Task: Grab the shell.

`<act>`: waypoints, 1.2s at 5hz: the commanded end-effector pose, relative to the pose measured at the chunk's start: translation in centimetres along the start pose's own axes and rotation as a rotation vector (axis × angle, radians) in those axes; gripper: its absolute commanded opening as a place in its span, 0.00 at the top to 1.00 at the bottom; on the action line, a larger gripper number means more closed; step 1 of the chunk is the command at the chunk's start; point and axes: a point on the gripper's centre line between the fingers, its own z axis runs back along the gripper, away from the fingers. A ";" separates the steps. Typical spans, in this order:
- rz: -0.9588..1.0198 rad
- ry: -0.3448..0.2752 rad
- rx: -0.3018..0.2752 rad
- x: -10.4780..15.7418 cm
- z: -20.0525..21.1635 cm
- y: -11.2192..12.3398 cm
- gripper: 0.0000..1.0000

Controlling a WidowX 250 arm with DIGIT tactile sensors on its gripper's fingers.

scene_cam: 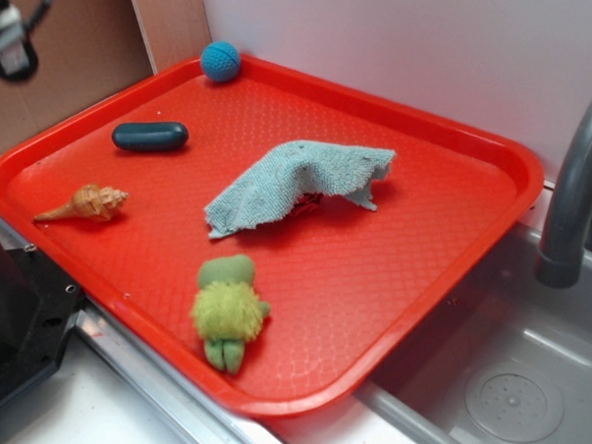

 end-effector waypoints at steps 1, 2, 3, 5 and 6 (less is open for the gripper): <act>-0.105 0.073 0.055 0.7 -9.2 1.6 0.00; -0.160 0.090 0.003 -0.5 -12.5 0.2 0.00; -0.244 0.081 -0.006 -0.5 -12.6 -2.1 0.00; -0.257 0.079 0.001 -0.3 -12.0 -2.0 0.00; -0.238 0.065 0.009 2.4 -11.1 -1.0 0.00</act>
